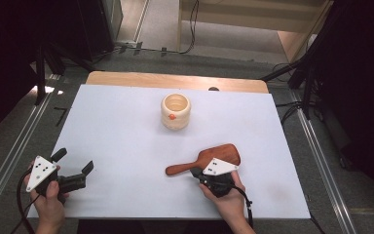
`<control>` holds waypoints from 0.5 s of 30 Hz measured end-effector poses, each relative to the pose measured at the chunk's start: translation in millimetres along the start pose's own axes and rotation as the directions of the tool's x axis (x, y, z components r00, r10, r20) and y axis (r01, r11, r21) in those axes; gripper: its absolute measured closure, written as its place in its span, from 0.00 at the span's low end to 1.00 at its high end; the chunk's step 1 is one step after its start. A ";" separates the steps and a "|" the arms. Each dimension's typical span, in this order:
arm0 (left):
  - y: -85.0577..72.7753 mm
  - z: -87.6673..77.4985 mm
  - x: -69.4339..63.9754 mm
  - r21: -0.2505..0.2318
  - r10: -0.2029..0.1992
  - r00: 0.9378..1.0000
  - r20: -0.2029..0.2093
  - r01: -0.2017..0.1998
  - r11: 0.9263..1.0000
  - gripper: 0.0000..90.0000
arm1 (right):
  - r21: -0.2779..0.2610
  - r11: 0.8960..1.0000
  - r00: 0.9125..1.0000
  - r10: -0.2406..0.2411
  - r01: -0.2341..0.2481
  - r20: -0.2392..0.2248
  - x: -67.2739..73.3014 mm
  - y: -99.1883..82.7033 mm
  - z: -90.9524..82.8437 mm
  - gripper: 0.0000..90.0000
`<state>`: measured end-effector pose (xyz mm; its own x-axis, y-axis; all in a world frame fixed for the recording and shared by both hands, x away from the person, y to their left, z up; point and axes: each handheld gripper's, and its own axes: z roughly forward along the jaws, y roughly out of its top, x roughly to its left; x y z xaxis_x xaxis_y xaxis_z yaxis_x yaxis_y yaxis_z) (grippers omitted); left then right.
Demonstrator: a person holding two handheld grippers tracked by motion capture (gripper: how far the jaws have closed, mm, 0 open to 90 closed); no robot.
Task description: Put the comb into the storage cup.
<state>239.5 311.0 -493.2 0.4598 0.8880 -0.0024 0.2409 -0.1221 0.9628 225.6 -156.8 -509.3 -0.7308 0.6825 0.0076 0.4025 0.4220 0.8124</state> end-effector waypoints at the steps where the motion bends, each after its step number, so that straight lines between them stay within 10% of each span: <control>1: 0.0 0.1 -0.1 -0.001 -0.001 1.000 0.000 0.001 1.000 0.00 | -0.036 0.999 1.000 -0.007 0.007 0.005 0.6 -3.2 -9.4 0.77; 7: 0.3 0.9 -1.1 0.005 0.007 1.000 -0.004 -0.007 1.000 0.00 | -0.225 0.974 0.998 0.017 -0.002 0.066 -9.7 -9.3 -41.2 0.50; 13: 0.4 0.4 0.2 0.000 0.000 1.000 0.009 0.000 1.000 0.00 | -0.339 0.940 0.990 0.071 -0.026 0.120 -35.1 -17.4 -56.0 0.38; 15: 0.4 0.2 0.4 -0.004 0.000 1.000 0.011 0.000 1.000 0.00 | -0.329 0.943 0.984 0.101 -0.048 0.144 -43.7 -22.2 -61.5 0.38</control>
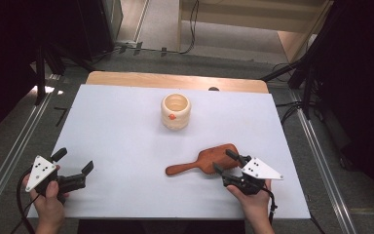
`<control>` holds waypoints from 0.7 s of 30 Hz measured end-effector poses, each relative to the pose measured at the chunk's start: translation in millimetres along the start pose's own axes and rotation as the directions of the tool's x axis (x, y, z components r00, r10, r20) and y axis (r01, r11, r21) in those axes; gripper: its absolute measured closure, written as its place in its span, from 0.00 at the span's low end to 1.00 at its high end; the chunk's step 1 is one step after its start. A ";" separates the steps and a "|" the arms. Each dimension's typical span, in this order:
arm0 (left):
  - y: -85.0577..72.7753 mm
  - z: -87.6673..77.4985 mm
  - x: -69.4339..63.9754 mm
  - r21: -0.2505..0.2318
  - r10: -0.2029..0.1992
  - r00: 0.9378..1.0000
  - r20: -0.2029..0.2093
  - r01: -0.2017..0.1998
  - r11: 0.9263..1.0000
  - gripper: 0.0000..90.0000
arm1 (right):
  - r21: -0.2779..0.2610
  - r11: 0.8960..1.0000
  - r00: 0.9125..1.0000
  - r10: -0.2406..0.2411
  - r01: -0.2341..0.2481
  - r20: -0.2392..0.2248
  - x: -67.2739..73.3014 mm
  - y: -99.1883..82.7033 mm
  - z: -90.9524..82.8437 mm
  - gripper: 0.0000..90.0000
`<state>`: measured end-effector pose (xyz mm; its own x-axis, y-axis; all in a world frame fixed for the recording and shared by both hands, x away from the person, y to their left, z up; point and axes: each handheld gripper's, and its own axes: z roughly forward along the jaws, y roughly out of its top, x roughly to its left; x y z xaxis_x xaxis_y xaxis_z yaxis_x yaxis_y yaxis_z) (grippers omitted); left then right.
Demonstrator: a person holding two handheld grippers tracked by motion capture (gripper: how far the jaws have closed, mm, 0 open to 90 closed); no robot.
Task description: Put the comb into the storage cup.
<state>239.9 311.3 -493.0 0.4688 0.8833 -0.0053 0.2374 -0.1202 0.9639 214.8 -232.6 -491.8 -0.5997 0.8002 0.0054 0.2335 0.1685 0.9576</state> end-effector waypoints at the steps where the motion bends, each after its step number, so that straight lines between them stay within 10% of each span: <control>1: 0.1 -0.1 -0.1 0.001 0.001 1.000 -0.004 -0.001 1.000 0.00 | 0.008 1.000 1.000 0.017 -0.018 0.006 -4.7 -0.8 -3.2 0.38; 6: 0.7 -1.1 0.5 0.003 -0.001 1.000 0.011 0.001 1.000 0.00 | 0.001 0.994 0.994 0.106 -0.106 0.037 -26.7 -5.1 -16.7 0.21; 14: 1.8 -1.8 0.0 0.006 0.007 1.000 0.016 -0.007 1.000 0.00 | -0.039 0.993 0.988 0.115 -0.112 0.099 -52.2 -13.5 -37.6 0.00; 21: 5.8 -0.3 -5.1 0.025 0.042 0.999 0.029 -0.043 0.999 0.00 | -0.083 0.987 0.979 0.148 -0.137 0.141 -72.3 -21.6 -52.2 0.00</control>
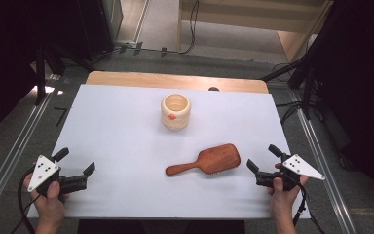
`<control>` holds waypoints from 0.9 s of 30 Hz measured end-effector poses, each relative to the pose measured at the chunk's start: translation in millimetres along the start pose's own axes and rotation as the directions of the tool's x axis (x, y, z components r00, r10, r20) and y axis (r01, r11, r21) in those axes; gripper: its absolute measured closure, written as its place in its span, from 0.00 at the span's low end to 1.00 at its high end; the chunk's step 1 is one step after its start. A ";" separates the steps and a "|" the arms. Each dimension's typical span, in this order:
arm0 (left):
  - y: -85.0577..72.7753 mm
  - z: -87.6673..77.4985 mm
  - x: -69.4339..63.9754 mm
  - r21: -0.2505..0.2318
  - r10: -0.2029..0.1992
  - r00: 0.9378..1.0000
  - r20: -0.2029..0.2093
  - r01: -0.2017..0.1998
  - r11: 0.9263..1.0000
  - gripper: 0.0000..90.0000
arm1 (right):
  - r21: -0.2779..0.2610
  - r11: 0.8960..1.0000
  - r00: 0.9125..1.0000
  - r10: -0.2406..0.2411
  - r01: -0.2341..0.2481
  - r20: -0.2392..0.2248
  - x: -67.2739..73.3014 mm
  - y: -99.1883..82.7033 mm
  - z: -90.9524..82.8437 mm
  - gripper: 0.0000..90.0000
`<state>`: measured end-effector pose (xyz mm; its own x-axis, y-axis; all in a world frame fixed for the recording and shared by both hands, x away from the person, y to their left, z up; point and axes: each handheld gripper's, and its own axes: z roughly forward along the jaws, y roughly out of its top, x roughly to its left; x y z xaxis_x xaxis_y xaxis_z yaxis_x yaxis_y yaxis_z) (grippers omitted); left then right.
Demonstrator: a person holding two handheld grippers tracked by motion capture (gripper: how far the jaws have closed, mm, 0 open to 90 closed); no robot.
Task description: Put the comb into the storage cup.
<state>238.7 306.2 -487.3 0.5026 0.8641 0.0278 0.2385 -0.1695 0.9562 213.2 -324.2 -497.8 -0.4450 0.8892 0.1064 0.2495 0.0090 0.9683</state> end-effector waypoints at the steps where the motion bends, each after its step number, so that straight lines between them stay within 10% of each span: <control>1: 0.6 0.0 0.1 -0.001 -0.004 1.000 0.006 0.004 1.000 0.00 | 0.000 1.000 1.000 0.009 -0.009 0.004 -2.9 -0.9 -1.4 0.00; 15: 24.7 0.7 -14.6 -0.006 0.008 0.997 0.073 -0.007 1.000 0.00 | -0.035 0.999 1.000 0.023 -0.024 -0.018 -18.5 -10.3 -7.5 0.00; 27: 54.3 26.2 -46.6 0.032 0.097 0.977 0.189 -0.104 0.994 0.00 | -0.027 1.000 1.000 0.005 -0.006 -0.020 -16.2 -10.6 -4.8 0.00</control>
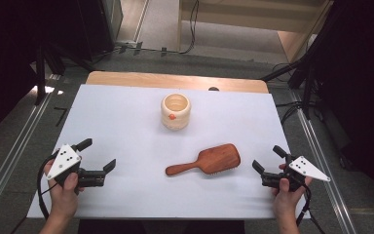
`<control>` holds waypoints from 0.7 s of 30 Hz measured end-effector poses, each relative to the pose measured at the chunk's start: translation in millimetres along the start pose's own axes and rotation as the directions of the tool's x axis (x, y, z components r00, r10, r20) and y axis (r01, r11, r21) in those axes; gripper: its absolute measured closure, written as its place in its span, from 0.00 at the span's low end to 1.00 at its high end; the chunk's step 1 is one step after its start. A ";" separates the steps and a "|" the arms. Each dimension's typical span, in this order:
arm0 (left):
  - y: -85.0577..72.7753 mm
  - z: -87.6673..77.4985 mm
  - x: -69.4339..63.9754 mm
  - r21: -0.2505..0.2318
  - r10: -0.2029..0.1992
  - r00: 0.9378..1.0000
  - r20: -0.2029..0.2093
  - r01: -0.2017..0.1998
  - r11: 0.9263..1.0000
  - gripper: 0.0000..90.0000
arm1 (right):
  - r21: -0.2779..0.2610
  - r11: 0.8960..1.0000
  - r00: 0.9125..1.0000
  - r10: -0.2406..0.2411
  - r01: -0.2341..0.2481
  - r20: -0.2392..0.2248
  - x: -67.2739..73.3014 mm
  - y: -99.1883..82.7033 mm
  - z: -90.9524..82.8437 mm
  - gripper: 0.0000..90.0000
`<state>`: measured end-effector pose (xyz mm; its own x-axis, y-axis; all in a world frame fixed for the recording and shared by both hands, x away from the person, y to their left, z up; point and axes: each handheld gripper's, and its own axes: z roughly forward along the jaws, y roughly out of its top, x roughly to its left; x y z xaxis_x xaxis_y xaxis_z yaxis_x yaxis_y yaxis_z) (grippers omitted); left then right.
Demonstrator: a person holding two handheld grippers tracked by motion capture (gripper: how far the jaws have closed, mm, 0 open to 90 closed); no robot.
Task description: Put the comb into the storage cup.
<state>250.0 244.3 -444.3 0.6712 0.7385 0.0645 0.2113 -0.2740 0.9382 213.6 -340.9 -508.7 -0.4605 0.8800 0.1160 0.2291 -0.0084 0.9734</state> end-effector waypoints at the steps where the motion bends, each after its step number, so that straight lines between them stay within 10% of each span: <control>1: 2.1 3.0 -1.4 0.004 0.005 1.000 0.019 -0.005 1.000 0.00 | 0.002 1.000 1.000 0.010 -0.010 -0.004 -0.1 -0.2 -0.5 0.00; 21: 28.0 64.1 -35.7 0.144 0.005 0.973 0.230 -0.039 0.989 0.15 | 0.014 1.000 1.000 -0.002 0.003 -0.003 0.6 -0.7 1.9 0.00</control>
<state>277.5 170.8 -442.1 0.8176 0.5757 -0.0102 0.2848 -0.3889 0.8762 214.8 -339.5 -509.7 -0.4637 0.8786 0.1141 0.2395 0.0003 0.9709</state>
